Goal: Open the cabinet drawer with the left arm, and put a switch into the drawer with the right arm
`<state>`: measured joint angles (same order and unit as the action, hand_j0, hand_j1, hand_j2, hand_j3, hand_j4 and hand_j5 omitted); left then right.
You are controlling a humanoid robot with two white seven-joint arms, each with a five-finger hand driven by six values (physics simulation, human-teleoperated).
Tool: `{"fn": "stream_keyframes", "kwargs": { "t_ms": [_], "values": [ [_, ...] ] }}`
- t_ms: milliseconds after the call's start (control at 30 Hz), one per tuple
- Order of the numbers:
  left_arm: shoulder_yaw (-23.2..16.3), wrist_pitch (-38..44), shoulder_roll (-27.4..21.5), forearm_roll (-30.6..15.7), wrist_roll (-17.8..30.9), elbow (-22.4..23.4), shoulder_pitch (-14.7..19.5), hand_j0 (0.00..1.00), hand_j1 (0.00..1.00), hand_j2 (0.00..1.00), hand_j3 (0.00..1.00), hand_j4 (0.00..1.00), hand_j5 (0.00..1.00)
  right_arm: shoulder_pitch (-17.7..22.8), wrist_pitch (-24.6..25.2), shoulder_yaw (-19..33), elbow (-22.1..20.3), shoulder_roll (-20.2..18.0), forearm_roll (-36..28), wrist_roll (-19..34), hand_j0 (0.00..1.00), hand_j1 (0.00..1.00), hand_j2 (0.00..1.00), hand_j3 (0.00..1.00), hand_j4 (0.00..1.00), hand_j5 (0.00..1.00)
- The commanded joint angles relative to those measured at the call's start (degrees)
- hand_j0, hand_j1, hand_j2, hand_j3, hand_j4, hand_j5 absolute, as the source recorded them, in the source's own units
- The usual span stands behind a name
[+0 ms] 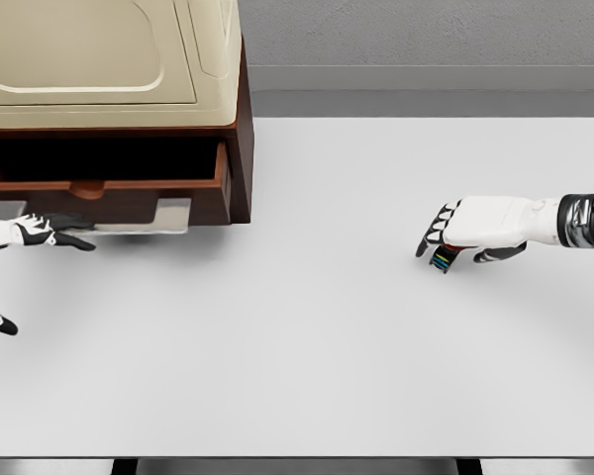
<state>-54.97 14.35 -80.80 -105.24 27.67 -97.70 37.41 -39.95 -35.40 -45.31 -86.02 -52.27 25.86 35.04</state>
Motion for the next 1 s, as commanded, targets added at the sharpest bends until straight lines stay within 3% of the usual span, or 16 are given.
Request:
{"fn": "stream_keyframes", "kwargs": {
  "t_ms": [0,333,433,500,567,700,833,900,967],
  "values": [
    [-17.54,-41.51,-6.57,78.08,7.33,-3.29,15.59,1.0,1.0,1.0,1.0,1.0,1.0,-0.31,0.4,-0.39,-0.02,0.24,-0.55,-0.04,0.79,0.79,0.79,0.79,0.79,0.79],
    [-17.28,-42.74,-7.44,76.68,7.33,-3.29,15.67,1.0,1.0,1.0,1.0,1.0,1.0,-0.31,0.4,-0.39,0.06,0.24,-0.55,-0.04,0.73,0.73,0.73,0.73,0.73,0.73],
    [-16.93,-42.83,-7.97,75.19,7.33,-3.29,16.11,1.0,1.0,1.0,1.0,1.0,1.0,-0.39,0.4,-0.39,0.06,0.24,-0.55,-0.04,0.77,0.77,0.77,0.77,0.77,0.77],
    [-15.0,-42.74,-10.08,69.48,7.33,-3.29,18.75,1.0,1.0,1.0,1.0,1.0,1.0,-0.39,0.4,-0.22,0.06,0.24,-0.55,-0.04,0.8,0.8,0.8,0.8,0.8,0.8],
    [-10.43,-42.74,-11.93,63.68,7.33,-3.29,20.07,1.0,1.0,1.0,1.0,1.0,1.0,-0.48,0.4,-0.13,0.06,0.24,-0.55,-0.04,0.79,0.79,0.79,0.79,0.79,0.79],
    [-4.19,-42.39,-14.83,55.85,7.33,-3.37,21.74,1.0,1.0,1.0,1.0,1.0,1.0,-0.66,0.4,-0.13,0.06,0.24,-0.55,-0.04,0.69,0.69,0.69,0.69,0.69,0.69],
    [-3.83,-43.09,-13.51,57.25,7.33,-3.37,21.92,1.0,1.0,1.0,1.0,1.0,1.0,-0.66,0.4,-0.21,0.06,0.24,-0.55,-0.04,0.62,0.62,0.62,0.62,0.62,0.62],
    [-3.92,-45.9,-11.14,61.55,7.33,-3.37,21.65,1.0,1.0,1.0,1.0,1.0,1.0,-0.66,0.4,-0.22,0.06,0.24,-0.55,-0.04,0.59,0.59,0.59,0.59,0.59,0.59],
    [-4.53,-49.35,-7.28,68.75,7.33,-3.37,21.04,1.0,1.0,1.0,1.0,1.0,1.0,-0.66,0.4,-0.22,0.06,0.24,-0.63,-0.04,0.55,0.55,0.55,0.55,0.55,0.55]
  ]
}}
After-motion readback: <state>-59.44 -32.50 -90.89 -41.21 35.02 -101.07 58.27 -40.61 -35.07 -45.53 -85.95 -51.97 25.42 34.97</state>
